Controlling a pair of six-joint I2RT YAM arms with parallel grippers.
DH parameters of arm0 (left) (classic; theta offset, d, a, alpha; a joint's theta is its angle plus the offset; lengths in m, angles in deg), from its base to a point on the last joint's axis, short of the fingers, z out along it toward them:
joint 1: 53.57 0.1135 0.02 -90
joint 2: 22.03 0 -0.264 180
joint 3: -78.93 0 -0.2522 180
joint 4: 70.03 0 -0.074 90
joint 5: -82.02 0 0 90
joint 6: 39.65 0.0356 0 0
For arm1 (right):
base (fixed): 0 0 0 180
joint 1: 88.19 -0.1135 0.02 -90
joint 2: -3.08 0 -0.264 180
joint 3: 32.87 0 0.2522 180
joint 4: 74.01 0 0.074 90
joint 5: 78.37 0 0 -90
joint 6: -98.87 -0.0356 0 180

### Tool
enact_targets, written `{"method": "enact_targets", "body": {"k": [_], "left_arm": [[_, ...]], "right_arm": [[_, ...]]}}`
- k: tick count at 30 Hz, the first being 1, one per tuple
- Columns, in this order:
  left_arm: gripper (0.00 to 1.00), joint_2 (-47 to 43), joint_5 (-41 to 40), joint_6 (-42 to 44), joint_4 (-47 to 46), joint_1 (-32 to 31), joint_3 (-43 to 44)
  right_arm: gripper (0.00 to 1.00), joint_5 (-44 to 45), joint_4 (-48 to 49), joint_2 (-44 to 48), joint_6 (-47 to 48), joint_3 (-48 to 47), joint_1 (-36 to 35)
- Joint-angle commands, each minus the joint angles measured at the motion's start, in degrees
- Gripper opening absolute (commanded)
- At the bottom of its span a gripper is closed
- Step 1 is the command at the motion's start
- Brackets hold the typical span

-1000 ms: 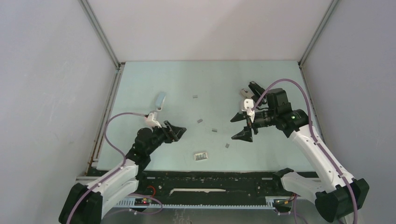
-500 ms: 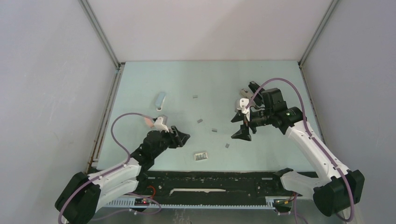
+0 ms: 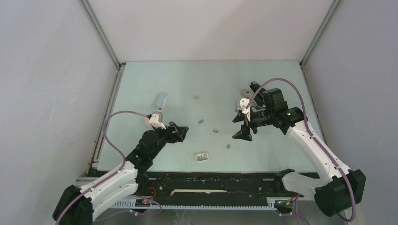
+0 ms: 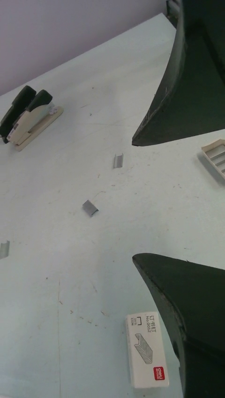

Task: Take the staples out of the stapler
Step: Pick up the staple from the center of the board.

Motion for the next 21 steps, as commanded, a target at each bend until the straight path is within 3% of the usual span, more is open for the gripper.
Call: {"method": "enact_targets", "body": {"k": [1,12,17,21], "left_arm": [[0.97,0.2,-3.5,3.3,-3.3,0.5,2.9],[0.99,14.4,7.4,4.7,3.8,7.8,15.2],[0.91,25.8,14.2,8.7,13.7,7.8,27.8],[0.86,36.5,14.6,14.6,24.1,6.2,37.7]], "right_arm": [[0.8,-0.4,1.4,1.1,-0.6,0.3,-0.5],[0.8,-0.5,2.0,1.6,-1.6,0.3,-0.9],[0.8,0.1,2.7,1.5,-2.5,0.3,-1.3],[0.8,0.3,3.3,1.6,-3.4,0.3,-1.4]]}}
